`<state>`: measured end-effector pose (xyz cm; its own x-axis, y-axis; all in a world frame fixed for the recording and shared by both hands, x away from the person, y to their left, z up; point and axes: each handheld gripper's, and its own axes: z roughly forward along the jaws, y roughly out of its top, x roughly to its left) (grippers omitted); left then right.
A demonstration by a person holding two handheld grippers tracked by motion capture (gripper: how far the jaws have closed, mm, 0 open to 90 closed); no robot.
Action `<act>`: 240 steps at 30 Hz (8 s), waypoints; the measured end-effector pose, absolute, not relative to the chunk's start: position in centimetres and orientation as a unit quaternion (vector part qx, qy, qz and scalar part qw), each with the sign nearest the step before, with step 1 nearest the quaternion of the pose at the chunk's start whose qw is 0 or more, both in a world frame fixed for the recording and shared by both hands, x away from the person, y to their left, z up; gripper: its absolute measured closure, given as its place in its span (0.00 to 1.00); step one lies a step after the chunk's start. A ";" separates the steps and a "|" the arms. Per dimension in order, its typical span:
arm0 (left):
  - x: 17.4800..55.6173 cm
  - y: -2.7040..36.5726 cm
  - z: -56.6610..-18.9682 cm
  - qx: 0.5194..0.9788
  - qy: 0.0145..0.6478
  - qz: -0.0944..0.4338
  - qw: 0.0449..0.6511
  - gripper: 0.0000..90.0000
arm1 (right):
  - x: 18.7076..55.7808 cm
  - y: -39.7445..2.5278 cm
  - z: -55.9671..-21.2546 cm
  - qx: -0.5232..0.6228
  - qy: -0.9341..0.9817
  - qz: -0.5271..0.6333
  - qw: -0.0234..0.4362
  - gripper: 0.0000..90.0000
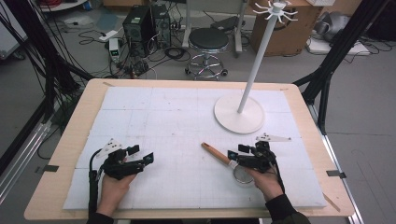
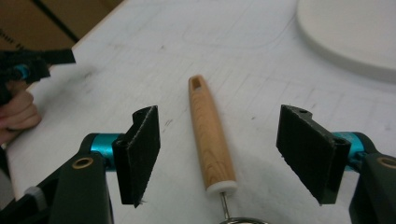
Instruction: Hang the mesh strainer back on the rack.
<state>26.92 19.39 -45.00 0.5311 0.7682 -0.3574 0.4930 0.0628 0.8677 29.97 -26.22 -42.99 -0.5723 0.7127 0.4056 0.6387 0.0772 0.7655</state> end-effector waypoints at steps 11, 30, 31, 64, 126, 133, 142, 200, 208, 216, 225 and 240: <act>26.9 19.3 -45.0 0.674 0.469 0.125 0.557 0.23 | 31.3 -25.1 -43.5 0.455 0.765 0.456 -0.002 0.44; 26.8 19.3 -45.0 0.675 0.468 0.123 0.557 0.23 | 32.5 -22.6 -44.0 0.436 0.814 0.383 -0.010 0.58; 26.8 19.4 -45.0 0.675 0.468 0.123 0.558 0.23 | 32.5 -22.5 -44.1 0.434 0.817 0.379 -0.008 0.58; 26.8 19.3 -45.0 0.677 0.467 0.124 0.555 0.23 | 32.4 -19.4 -43.2 0.360 0.896 0.252 0.064 0.69; 26.6 19.2 -45.0 0.676 0.466 0.125 0.557 0.22 | 34.9 -28.3 -34.2 0.436 0.651 0.618 0.062 0.76; 26.6 19.1 -45.0 0.678 0.465 0.126 0.555 0.22 | 34.5 -28.4 -32.0 0.428 0.624 0.647 0.090 0.76; 26.6 19.1 -45.0 0.682 0.461 0.127 0.554 0.22 | 34.9 -29.2 -28.6 0.418 0.589 0.680 0.127 0.76; 26.8 19.1 -45.1 0.683 0.457 0.119 0.556 0.22 | 36.4 -30.4 -20.8 0.437 0.547 0.666 0.256 0.76; 26.8 19.1 -45.1 0.683 0.458 0.119 0.557 0.22 | 36.7 -31.0 -21.0 0.449 0.539 0.668 0.250 0.76; 26.8 19.1 -45.1 0.683 0.458 0.120 0.556 0.22 | 37.5 -31.0 -21.4 0.453 0.540 0.667 0.241 0.76; 26.8 19.1 -45.1 0.683 0.458 0.121 0.556 0.22 | 38.4 -31.1 -21.7 0.455 0.550 0.660 0.234 0.75; 26.8 19.2 -45.0 0.682 0.460 0.119 0.556 0.22 | 38.6 -31.1 -22.0 0.460 0.568 0.640 0.240 0.32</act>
